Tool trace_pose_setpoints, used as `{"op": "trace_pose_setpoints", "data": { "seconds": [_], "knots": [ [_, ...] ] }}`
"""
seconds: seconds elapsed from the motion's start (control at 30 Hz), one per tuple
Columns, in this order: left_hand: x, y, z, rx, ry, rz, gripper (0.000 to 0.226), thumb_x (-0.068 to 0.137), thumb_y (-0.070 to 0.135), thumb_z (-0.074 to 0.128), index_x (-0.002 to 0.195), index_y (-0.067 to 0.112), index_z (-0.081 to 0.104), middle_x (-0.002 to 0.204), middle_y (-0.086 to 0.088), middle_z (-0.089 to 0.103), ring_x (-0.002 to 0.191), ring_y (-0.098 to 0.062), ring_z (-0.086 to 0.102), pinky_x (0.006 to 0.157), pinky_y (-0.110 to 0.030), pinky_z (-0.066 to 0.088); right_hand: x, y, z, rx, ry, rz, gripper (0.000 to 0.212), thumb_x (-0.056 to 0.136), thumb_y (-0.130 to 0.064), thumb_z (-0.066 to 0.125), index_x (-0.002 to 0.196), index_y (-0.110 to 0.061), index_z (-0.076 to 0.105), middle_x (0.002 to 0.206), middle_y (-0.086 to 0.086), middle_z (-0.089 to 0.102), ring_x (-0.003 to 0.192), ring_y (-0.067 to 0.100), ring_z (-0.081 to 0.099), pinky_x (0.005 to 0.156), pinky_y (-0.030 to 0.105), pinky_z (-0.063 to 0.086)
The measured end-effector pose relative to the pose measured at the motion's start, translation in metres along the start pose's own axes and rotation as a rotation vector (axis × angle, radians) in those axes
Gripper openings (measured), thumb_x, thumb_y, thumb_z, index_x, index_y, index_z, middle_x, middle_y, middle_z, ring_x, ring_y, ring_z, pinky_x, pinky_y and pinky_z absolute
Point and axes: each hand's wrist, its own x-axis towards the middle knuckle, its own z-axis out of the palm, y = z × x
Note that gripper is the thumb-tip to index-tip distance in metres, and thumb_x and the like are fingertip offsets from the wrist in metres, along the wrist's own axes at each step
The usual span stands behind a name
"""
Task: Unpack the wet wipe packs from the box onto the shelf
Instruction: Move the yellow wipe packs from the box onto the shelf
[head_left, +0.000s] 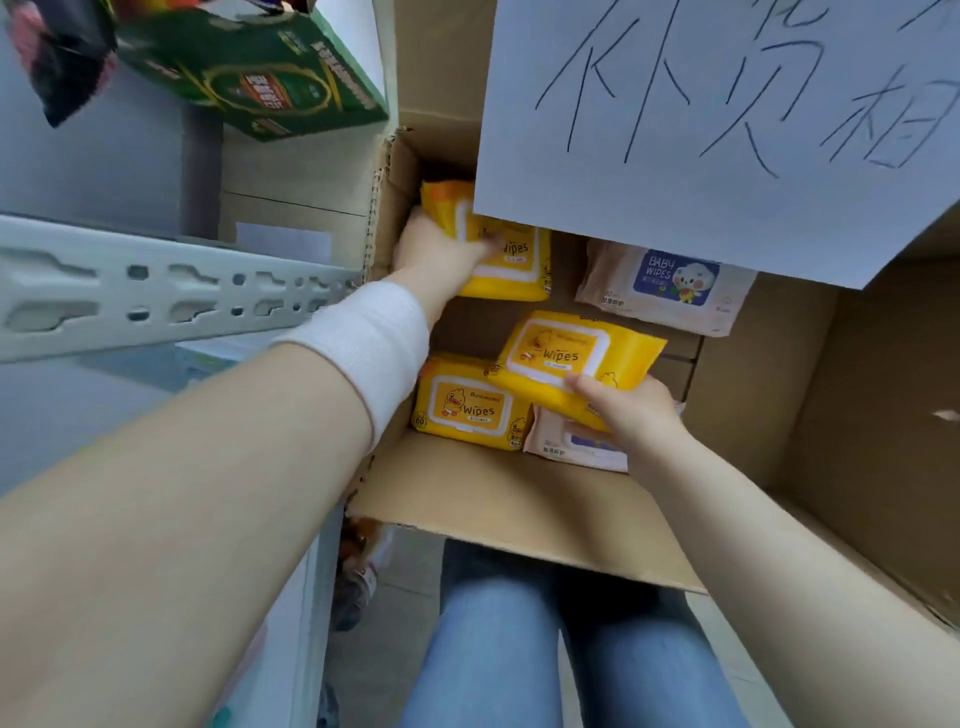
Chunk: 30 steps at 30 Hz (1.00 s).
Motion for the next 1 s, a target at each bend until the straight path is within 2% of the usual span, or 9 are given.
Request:
{"op": "trace_pose_setpoints", "data": {
  "seconds": [0.1, 0.17, 0.27, 0.4, 0.53, 0.6, 0.77, 0.87, 1.0],
  "knots": [
    [-0.052, -0.004, -0.028, -0.061, -0.004, -0.016, 0.085, 0.065, 0.042, 0.079, 0.133, 0.009, 0.040, 0.129, -0.009, 0.056, 0.118, -0.027, 0.055, 0.102, -0.045, 0.044, -0.046, 0.003, -0.041, 0.029, 0.016, -0.034, 0.028, 0.082, -0.012, 0.069, 0.104, -0.017, 0.052, 0.100, 0.004, 0.060, 0.090, 0.025, 0.061, 0.050, 0.027, 0.059],
    [-0.102, -0.010, -0.047, -0.142, 0.004, -0.017, 0.090, 0.063, 0.046, 0.077, 0.135, 0.009, 0.037, 0.130, -0.006, 0.055, 0.118, -0.025, 0.055, 0.104, -0.042, 0.043, -0.081, 0.004, -0.063, -0.016, -0.004, -0.068, 0.033, 0.082, -0.014, 0.069, 0.110, -0.018, 0.052, 0.110, 0.006, 0.061, 0.096, 0.026, 0.062, 0.058, 0.030, 0.060],
    [-0.197, -0.019, -0.079, -0.269, 0.015, 0.004, 0.068, 0.078, 0.036, 0.071, 0.133, 0.006, 0.044, 0.125, -0.005, 0.058, 0.112, -0.020, 0.058, 0.100, -0.032, 0.043, -0.138, 0.008, -0.090, -0.062, -0.110, -0.089, 0.029, 0.081, -0.016, 0.070, 0.106, -0.018, 0.056, 0.116, 0.012, 0.064, 0.095, 0.025, 0.065, 0.072, 0.039, 0.060],
    [-0.337, -0.036, -0.131, -0.524, 0.094, 0.086, 0.034, 0.085, 0.026, 0.066, 0.116, 0.016, 0.056, 0.112, -0.005, 0.067, 0.091, -0.016, 0.068, 0.084, -0.035, 0.056, -0.228, 0.009, -0.112, -0.134, -0.416, -0.175, 0.038, 0.084, -0.013, 0.064, 0.121, -0.009, 0.055, 0.107, 0.007, 0.069, 0.079, 0.014, 0.073, 0.058, 0.025, 0.060],
    [-0.480, -0.042, -0.195, -0.710, 0.243, 0.213, 0.022, 0.087, 0.025, 0.062, 0.107, 0.026, 0.053, 0.095, 0.006, 0.069, 0.077, -0.006, 0.069, 0.068, -0.026, 0.058, -0.328, 0.015, -0.123, -0.356, -0.603, -0.333, 0.097, 0.037, -0.038, 0.092, 0.123, -0.009, 0.057, 0.106, 0.005, 0.073, 0.089, 0.018, 0.073, 0.063, 0.026, 0.059],
    [-0.547, -0.050, -0.230, -0.790, 0.338, 0.287, 0.019, 0.088, 0.028, 0.060, 0.106, 0.027, 0.055, 0.090, 0.009, 0.072, 0.078, -0.008, 0.071, 0.064, -0.026, 0.057, -0.374, 0.019, -0.119, -0.423, -0.692, -0.383, 0.108, 0.026, -0.044, 0.093, 0.122, -0.012, 0.057, 0.110, 0.006, 0.072, 0.096, 0.022, 0.071, 0.066, 0.027, 0.059],
    [-0.691, -0.104, -0.297, -0.901, 0.577, 0.487, 0.026, 0.095, 0.037, 0.045, 0.115, 0.025, 0.055, 0.084, 0.014, 0.075, 0.079, -0.002, 0.072, 0.058, -0.017, 0.054, -0.475, 0.050, -0.073, -0.552, -0.889, -0.509, 0.114, 0.027, -0.045, 0.094, 0.127, -0.010, 0.052, 0.120, 0.009, 0.067, 0.106, 0.030, 0.066, 0.083, 0.040, 0.056],
    [-0.752, -0.164, -0.325, -0.951, 0.708, 0.495, 0.036, 0.094, 0.041, 0.045, 0.124, 0.023, 0.055, 0.096, 0.011, 0.074, 0.089, -0.005, 0.071, 0.063, -0.019, 0.055, -0.529, 0.091, -0.030, -0.594, -1.002, -0.571, 0.107, 0.027, -0.044, 0.094, 0.121, -0.013, 0.055, 0.114, 0.006, 0.070, 0.100, 0.024, 0.069, 0.071, 0.031, 0.060],
    [-0.824, -0.263, -0.354, -0.986, 0.870, 0.431, 0.021, 0.093, 0.040, 0.046, 0.104, 0.028, 0.059, 0.080, 0.020, 0.074, 0.077, 0.003, 0.070, 0.057, -0.016, 0.054, -0.600, 0.167, 0.035, -0.641, -1.124, -0.647, 0.082, 0.035, -0.040, 0.090, 0.107, -0.012, 0.062, 0.098, 0.001, 0.075, 0.088, 0.016, 0.073, 0.063, 0.023, 0.058]
  ]
}}
